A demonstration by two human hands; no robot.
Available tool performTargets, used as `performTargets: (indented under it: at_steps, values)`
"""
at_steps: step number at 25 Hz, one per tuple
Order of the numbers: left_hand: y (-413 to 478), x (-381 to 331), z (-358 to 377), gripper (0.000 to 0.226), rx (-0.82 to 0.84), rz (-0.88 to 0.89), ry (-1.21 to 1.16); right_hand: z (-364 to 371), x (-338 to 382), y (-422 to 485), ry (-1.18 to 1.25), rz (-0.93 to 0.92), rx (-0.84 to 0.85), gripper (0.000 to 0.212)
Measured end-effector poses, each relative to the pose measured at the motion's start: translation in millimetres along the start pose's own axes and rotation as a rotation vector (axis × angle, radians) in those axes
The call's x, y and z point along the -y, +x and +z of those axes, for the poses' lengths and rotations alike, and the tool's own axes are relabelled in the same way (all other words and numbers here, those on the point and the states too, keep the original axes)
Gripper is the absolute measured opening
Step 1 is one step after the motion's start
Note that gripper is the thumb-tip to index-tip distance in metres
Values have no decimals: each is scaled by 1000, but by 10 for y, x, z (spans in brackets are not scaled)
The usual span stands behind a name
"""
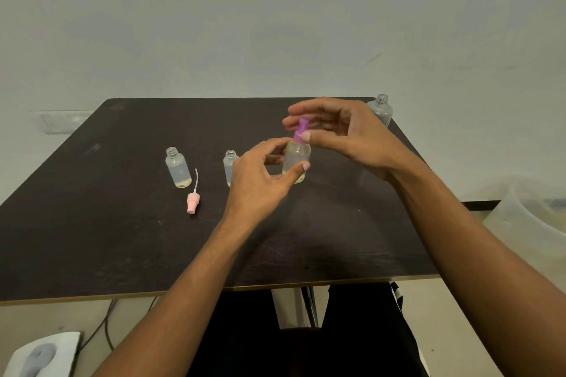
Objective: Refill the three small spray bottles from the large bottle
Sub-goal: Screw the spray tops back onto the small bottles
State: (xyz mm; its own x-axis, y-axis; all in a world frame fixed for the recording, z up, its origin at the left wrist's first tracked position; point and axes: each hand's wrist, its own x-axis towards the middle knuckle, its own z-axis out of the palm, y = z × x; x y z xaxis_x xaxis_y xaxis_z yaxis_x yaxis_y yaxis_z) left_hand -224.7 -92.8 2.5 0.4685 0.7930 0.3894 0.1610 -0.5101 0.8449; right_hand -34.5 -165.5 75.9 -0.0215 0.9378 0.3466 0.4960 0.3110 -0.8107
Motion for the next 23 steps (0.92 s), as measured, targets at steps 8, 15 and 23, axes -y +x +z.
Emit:
performTargets:
  at_steps: [8,15,23]
  values:
    - [-26,-19,12,47,-8,18,0,75,-20,26,-80,2,-126,27]
    - [-31,-36,30,46,5,5,-36,13,-4,-10,57,33,-40,35]
    - [-35,-23,42,47,5,-3,-19,-35,22,33,-125,26,-96,25]
